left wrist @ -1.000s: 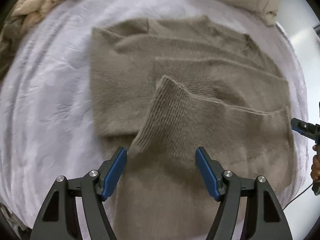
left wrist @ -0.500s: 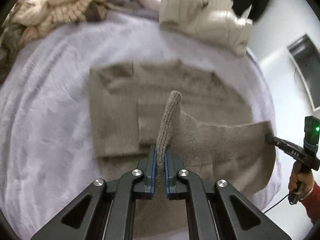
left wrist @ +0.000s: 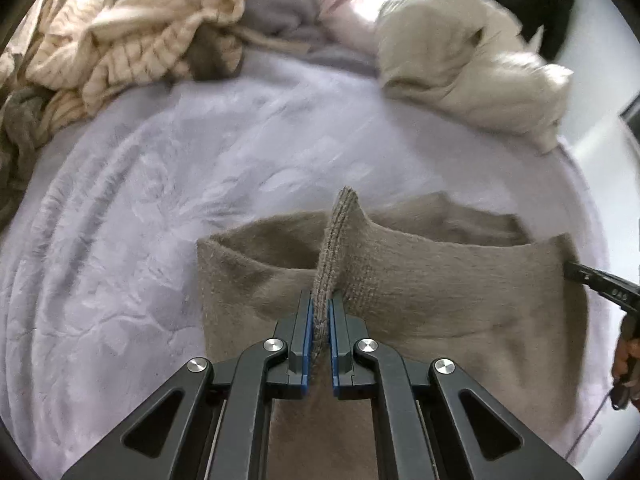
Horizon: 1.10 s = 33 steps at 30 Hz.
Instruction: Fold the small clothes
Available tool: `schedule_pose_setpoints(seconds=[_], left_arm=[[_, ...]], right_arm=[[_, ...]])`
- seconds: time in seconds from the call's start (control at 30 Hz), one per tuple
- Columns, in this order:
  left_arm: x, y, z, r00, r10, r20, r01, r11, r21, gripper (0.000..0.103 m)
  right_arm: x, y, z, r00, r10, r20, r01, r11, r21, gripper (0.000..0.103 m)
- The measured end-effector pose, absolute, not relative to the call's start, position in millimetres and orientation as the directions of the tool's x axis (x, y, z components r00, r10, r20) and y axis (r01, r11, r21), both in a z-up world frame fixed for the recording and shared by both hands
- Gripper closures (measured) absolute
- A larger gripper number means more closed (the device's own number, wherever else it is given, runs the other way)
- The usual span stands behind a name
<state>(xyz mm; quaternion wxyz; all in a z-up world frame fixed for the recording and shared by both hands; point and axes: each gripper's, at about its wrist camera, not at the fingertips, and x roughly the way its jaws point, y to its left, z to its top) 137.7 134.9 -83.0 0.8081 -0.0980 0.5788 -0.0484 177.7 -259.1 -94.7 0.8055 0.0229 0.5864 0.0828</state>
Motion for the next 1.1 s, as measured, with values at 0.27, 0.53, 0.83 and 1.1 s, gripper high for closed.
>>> schedule_pose_setpoints(seconds=[0.27, 0.53, 0.83, 1.1], left_arm=[[131, 150, -80, 0.317, -0.097, -0.943, -0.095, 0.987, -0.133, 0.04], [38, 193, -56, 0.227, -0.242, -0.943, -0.245, 0.923, -0.296, 0.04], [-43, 171, -98, 0.092, -0.362, -0.928, -0.377, 0.85, -0.369, 0.04], [-30, 173, -94, 0.239, -0.356, -0.903, -0.496, 0.755, -0.429, 0.064]], right_arm=[[170, -286, -100, 0.257, 0.22, -0.941, 0.061, 0.968, 0.243, 0.061], [34, -324, -76, 0.298, 0.545, -0.784, 0.267, 0.741, 0.616, 0.037], [-65, -350, -135, 0.344, 0.531, -0.774, 0.536, 0.566, 0.626, 0.037], [-48, -363, -139, 0.381, 0.546, -0.746, 0.571, 0.496, 0.654, 0.094]])
